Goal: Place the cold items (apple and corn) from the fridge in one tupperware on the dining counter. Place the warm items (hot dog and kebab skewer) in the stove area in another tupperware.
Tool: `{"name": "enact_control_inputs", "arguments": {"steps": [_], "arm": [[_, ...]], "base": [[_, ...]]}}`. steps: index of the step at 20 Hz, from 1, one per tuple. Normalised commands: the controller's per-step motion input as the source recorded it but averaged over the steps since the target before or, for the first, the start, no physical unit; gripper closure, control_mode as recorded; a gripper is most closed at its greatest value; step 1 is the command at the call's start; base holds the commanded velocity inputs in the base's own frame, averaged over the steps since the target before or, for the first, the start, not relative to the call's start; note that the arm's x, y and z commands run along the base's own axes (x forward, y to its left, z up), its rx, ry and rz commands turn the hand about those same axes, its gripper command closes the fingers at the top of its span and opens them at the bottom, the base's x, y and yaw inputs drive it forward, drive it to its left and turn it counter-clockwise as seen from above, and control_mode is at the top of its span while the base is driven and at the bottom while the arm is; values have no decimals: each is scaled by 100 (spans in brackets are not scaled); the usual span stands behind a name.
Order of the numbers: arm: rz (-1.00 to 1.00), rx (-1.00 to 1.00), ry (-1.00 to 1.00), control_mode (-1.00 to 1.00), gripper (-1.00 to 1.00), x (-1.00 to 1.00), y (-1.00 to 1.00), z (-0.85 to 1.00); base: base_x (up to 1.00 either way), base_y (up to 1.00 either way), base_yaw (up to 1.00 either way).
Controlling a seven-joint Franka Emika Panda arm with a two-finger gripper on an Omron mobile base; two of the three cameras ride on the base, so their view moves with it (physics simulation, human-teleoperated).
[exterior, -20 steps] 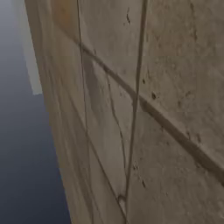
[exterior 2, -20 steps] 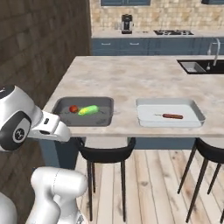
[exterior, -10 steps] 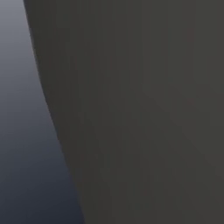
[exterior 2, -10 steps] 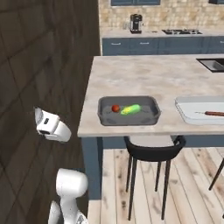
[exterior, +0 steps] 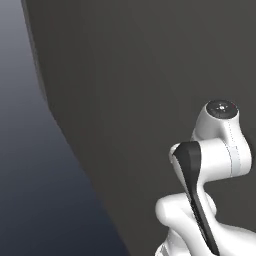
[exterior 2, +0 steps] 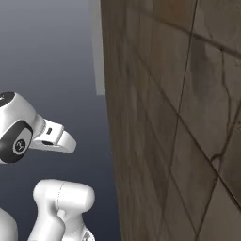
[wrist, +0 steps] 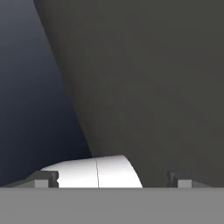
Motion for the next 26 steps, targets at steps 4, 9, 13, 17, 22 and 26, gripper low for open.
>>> {"name": "enact_control_inputs", "arguments": {"steps": [4, 9, 13, 17, 22, 26], "arm": [[0, 0, 0, 100, -100, 0, 0, 0], [0, 0, 0, 100, -100, 0, 0, 0], [0, 0, 0, 100, -100, 0, 0, 0], [0, 0, 0, 100, -100, 0, 0, 0], [0, 0, 0, 100, -100, 0, 0, 0], [0, 0, 0, 100, -100, 0, 0, 0]], "base": [[63, 100, -33], [64, 100, -33], [64, 100, -32], [63, 100, -31], [63, 100, -31], [63, 100, -31]]}}
